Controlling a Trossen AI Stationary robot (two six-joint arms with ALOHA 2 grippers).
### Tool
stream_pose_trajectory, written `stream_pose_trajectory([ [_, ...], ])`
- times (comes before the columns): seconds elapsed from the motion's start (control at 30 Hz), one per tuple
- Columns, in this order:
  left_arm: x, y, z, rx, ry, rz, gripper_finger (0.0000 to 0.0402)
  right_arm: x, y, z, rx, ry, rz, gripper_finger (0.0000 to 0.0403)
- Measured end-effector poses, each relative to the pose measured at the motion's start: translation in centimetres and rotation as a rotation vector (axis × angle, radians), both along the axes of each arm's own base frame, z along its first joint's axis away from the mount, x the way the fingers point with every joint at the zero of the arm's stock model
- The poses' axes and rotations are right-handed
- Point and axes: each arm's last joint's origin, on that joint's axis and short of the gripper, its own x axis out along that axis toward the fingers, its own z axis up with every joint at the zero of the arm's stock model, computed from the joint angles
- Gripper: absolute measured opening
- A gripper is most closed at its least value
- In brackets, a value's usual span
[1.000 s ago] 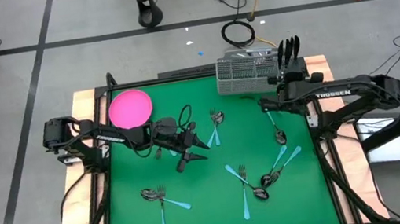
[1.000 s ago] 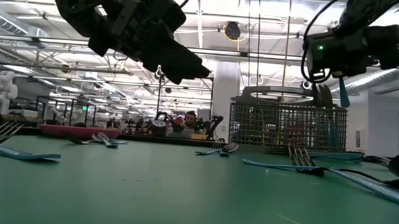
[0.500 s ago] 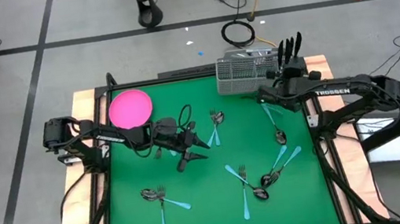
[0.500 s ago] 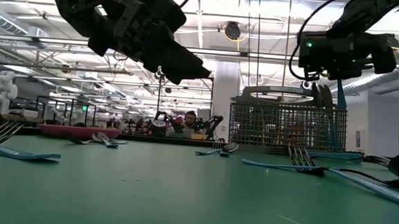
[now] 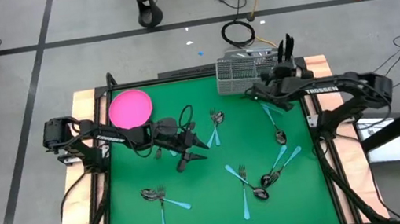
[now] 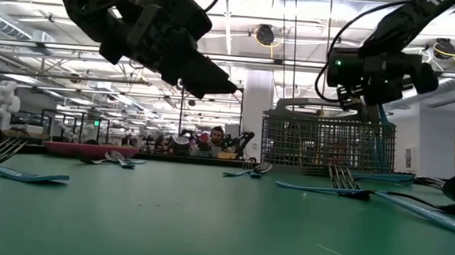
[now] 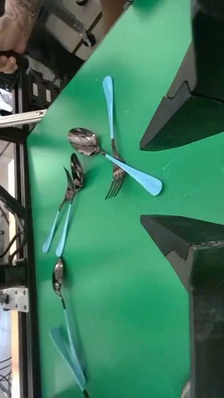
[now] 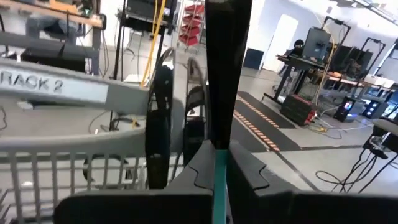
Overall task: Sort silverware
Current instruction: Put the blue table knife into the gray silverware basket, then put the blue spoon into the gray silverware basket
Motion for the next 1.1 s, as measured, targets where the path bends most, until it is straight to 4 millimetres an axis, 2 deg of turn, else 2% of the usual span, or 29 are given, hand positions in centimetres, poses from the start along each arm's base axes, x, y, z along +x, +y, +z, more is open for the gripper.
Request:
stream_pose_trajectory([
  [0.3, -0.1, 0.0, -0.3, -0.003, 0.032, -0.001, 0.018, 0.2, -0.6, -0.5, 0.05, -0.073, -0.012, 0.0026],
  [0.8, -0.2, 0.0, -0.5, -0.005, 0.056, 0.0, 0.018, -0.1, -1.0, -0.5, 0.107, -0.056, -0.02, 0.0124],
  [0.93, -0.2, 0.0, -0.4, -0.024, 0.051, 0.009, 0.018, -0.2, -0.7, 0.4, 0.118, -0.039, 0.003, 0.0135],
  [1.1, 0.0, 0.0, 0.0, -0.05, 0.017, 0.02, 0.018, 0.2, 0.1, 3.5, 0.103, -0.065, 0.072, 0.0136],
])
